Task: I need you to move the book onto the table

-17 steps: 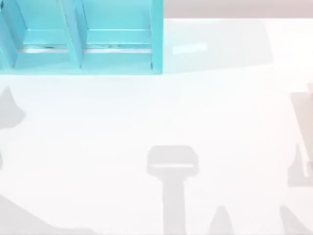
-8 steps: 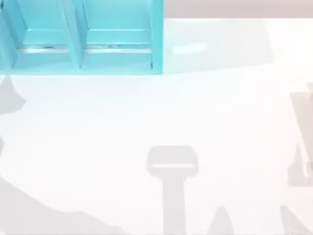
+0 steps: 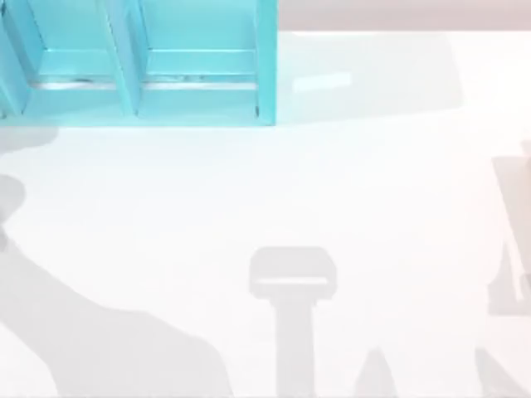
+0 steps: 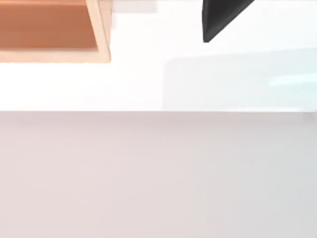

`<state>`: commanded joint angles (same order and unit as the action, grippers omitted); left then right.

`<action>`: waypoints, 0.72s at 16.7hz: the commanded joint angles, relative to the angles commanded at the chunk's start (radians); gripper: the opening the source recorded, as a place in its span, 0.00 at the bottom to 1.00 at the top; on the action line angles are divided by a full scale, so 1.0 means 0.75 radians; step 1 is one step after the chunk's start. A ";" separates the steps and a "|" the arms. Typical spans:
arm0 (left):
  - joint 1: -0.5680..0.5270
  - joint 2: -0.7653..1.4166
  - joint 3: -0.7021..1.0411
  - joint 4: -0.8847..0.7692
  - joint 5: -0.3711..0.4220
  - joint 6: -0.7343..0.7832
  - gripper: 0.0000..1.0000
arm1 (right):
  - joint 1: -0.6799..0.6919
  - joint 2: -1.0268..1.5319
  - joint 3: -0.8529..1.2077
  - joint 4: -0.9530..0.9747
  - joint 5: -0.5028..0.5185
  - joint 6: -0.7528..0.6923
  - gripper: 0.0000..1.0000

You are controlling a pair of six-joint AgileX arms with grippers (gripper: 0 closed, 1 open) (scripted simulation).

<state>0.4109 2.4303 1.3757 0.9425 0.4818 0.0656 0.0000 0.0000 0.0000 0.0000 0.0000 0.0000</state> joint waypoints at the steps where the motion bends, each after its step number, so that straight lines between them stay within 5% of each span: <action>1: -0.001 0.001 0.003 -0.001 -0.001 0.000 1.00 | 0.000 0.000 0.000 0.000 0.000 0.000 1.00; 4: -0.001 0.001 0.003 -0.001 -0.001 0.000 1.00 | 0.000 0.000 0.000 0.000 0.000 0.000 1.00; 12: -0.001 0.001 0.003 -0.001 -0.001 0.000 0.40 | 0.000 0.000 0.000 0.000 0.000 0.000 1.00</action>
<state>0.4102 2.4314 1.3777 0.9414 0.4811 0.0656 0.0000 0.0000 0.0000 0.0000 0.0000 0.0000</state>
